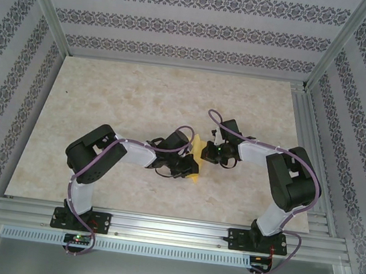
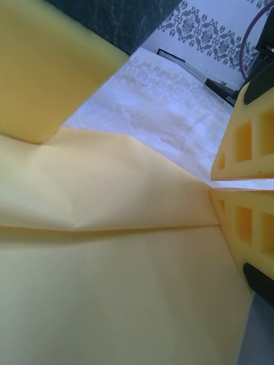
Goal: Fold a paper plane with a square sheet of paper (fold left side to right side)
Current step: Fourth fold the wing at the center of the table.
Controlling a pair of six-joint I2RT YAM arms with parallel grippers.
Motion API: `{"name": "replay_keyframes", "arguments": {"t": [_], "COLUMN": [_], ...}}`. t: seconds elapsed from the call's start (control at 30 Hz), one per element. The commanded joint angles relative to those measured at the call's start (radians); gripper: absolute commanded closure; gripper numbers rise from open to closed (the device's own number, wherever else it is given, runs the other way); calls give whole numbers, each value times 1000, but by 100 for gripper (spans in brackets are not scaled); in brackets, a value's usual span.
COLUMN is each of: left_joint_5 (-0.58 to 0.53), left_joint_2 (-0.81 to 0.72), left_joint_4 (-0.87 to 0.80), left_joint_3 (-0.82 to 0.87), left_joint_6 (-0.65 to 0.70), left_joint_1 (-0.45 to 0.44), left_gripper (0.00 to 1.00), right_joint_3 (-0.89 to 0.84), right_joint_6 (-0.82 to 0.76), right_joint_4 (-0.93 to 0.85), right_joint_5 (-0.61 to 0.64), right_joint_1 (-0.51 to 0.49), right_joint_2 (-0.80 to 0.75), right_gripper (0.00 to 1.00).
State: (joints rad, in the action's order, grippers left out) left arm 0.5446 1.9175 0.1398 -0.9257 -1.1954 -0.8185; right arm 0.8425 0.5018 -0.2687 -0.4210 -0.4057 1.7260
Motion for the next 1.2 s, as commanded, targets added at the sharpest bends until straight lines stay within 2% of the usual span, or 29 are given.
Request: {"name": "replay_keyframes", "arguments": {"t": [0.0, 1.17], "left_joint_5": [2, -3], "left_joint_2": [31, 83], "left_joint_4": [32, -32], "left_joint_3": [-15, -61], "left_joint_6": [-9, 18], "left_joint_1": [4, -3], "left_gripper": [86, 86], "right_joint_3": [-13, -3], "right_joint_6": [-9, -11], "right_joint_4": [-22, -28], "right_joint_5": [62, 55], "right_joint_1": [-12, -15], "right_joint_2": [43, 52], "right_gripper": [99, 98]}}
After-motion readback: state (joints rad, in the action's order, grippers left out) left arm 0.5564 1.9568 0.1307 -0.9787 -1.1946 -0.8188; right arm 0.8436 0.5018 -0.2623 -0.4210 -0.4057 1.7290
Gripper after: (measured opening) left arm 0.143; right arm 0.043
